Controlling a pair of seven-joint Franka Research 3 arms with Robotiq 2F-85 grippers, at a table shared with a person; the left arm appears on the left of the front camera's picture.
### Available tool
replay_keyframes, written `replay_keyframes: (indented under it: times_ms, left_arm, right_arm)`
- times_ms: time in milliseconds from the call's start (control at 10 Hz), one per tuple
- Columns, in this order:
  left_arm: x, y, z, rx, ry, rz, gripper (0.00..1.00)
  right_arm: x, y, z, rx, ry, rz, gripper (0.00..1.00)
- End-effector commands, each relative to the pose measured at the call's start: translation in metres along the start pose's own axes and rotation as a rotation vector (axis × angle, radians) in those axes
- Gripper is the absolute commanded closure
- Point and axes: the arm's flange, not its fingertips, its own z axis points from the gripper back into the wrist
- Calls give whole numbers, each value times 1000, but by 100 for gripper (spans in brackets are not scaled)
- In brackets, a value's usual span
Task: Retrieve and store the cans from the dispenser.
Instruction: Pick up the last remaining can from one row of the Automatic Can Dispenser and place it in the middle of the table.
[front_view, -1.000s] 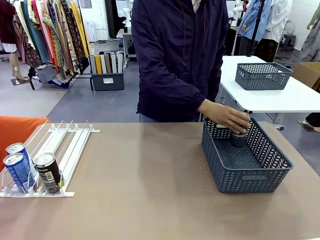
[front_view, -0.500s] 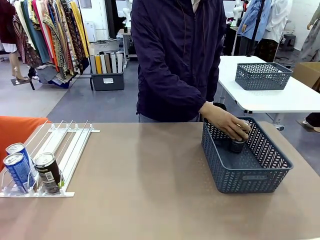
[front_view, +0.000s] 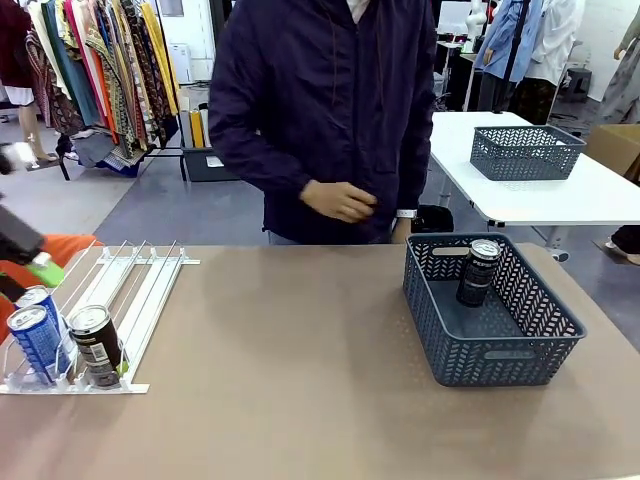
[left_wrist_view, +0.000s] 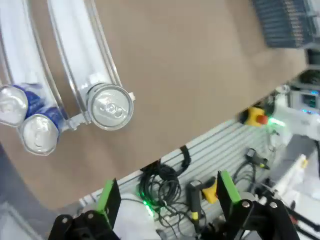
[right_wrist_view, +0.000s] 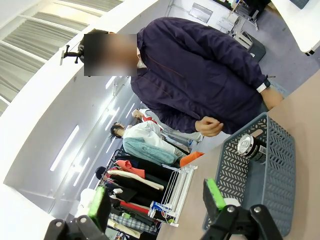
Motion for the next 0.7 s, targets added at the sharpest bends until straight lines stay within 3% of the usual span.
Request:
replay_keyframes:
  times_ms: [0,100,300,600]
  left_arm:
    - [14,-9,-20,87,119,100,0]
    - [17,-10,-31,158,75,188,0]
    - [19,-5,-44,211,-29,230,0]
    - [29,6,-55,308,-93,134,0]
  right_arm:
    - [3,4,-2,14,-22,-9,0]
    - [3,4,-2,14,-22,-9,0]
    - [3,4,-2,14,-22,-9,0]
    - [3,4,-2,14,-22,-9,0]
